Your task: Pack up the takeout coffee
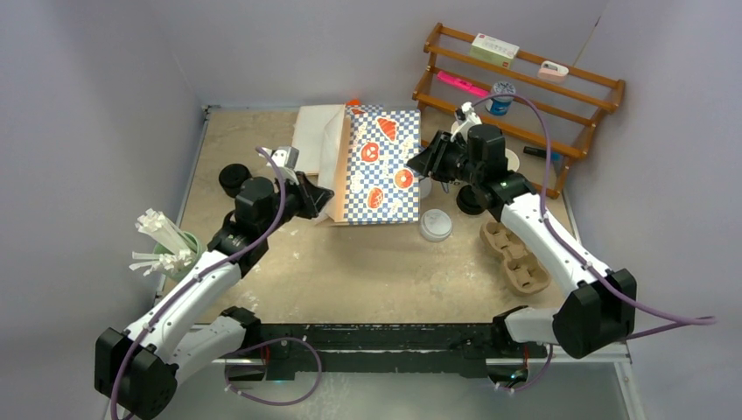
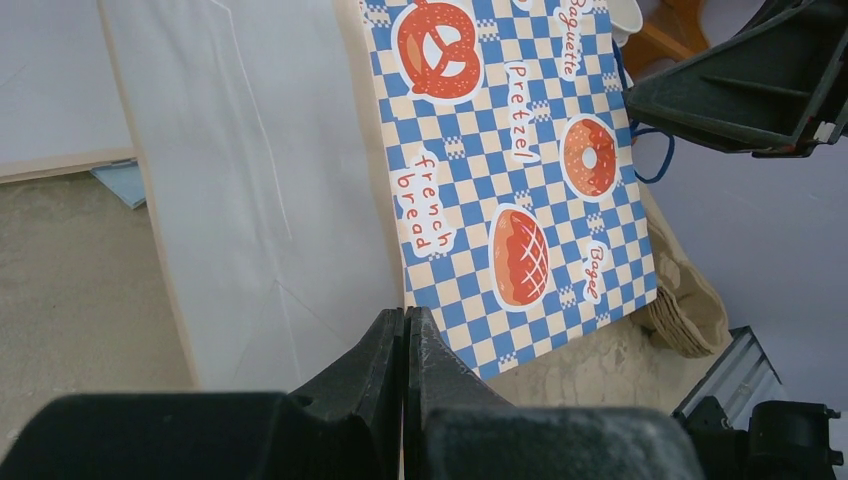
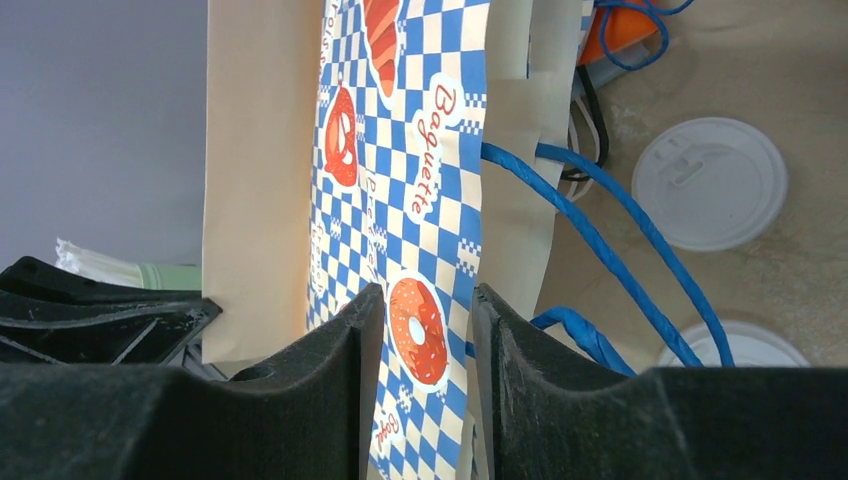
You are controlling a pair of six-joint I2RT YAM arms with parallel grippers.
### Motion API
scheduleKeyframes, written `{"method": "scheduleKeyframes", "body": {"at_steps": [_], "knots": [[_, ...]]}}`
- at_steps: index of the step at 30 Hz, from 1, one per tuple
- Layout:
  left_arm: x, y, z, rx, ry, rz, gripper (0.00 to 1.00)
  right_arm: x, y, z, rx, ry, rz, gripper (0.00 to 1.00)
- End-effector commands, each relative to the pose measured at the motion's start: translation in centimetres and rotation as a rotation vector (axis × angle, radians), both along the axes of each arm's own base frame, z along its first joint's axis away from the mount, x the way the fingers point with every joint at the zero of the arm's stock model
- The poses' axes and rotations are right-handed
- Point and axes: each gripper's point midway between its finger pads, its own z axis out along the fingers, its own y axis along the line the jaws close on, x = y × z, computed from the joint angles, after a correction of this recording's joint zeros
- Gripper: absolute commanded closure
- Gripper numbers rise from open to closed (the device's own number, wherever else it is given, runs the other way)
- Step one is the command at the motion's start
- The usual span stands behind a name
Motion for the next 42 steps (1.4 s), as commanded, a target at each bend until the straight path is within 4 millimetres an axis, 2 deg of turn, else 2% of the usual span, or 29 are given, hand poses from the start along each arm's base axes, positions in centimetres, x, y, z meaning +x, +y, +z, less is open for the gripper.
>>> {"method": "scheduleKeyframes", "body": {"at_steps": [1, 3, 6, 8, 10, 11, 12, 22, 25, 26, 27, 28, 33, 34, 39, 42], "knots": [[-0.2, -0.7, 1.9, -0.051, -0.074, -0.041, 1.0, 0.6, -0.2, 1.7, -0.001, -0.032, -0.036, 0.57], [-0.2, -0.6, 1.8, -0.049, -0.075, -0.037, 1.0, 1.0, -0.8, 1.6, -0.022, -0.031, -0.072, 0.52], [-0.3, -0.4, 1.8, -0.05, -0.076, -0.026, 1.0, 1.2, -1.6, 1.5, -0.049, -0.032, -0.11, 0.49], [-0.3, -0.3, 1.8, -0.053, -0.079, -0.021, 1.0, 1.4, -2.1, 1.6, -0.065, -0.038, -0.135, 0.49], [-0.4, -0.2, 1.9, -0.054, -0.084, -0.015, 1.0, 1.3, -2.2, 1.8, -0.065, -0.043, -0.138, 0.57], [-0.4, -0.2, 1.8, -0.053, -0.084, -0.013, 1.0, 1.3, -2.1, 2.0, -0.061, -0.046, -0.132, 0.63], [-0.4, -0.1, 1.9, -0.053, -0.086, -0.013, 1.0, 1.2, -1.9, 2.2, -0.053, -0.05, -0.119, 0.65], [-0.6, 0.4, 1.7, -0.079, -0.095, 0.02, 1.0, -0.3, 0.8, 2.3, 0.048, -0.003, 0.023, 0.7], [-0.7, 0.6, 1.8, -0.083, -0.099, 0.027, 1.0, -0.5, 1.0, 2.3, 0.058, 0.002, 0.031, 0.69], [-0.8, 0.6, 2.0, -0.087, -0.102, 0.027, 1.0, -0.5, 0.9, 2.1, 0.056, 0.006, 0.031, 0.78], [-0.8, 0.6, 2.0, -0.09, -0.103, 0.029, 1.0, -0.7, 1.0, 2.1, 0.064, 0.012, 0.036, 0.98], [-0.8, 0.7, 2.0, -0.093, -0.105, 0.031, 1.0, -0.8, 1.1, 2.0, 0.072, 0.027, 0.04, 1.0], [-0.5, 0.8, 1.1, -0.066, -0.078, 0.044, 1.0, -1.2, 1.4, 3.3, 0.097, 0.009, 0.055, 1.0], [-0.3, 1.2, 0.7, -0.049, -0.062, 0.069, 0.97, -1.2, 1.3, 3.9, 0.102, -0.004, 0.048, 1.0], [0.3, 3.2, -1.1, 0.021, -0.016, 0.175, 0.51, -1.5, 0.7, 5.0, 0.058, -0.012, 0.05, 1.0], [0.3, 2.7, -0.7, 0.017, -0.031, 0.15, 0.36, -2.1, 0.9, 5.1, 0.038, -0.002, 0.087, 1.0]]}}
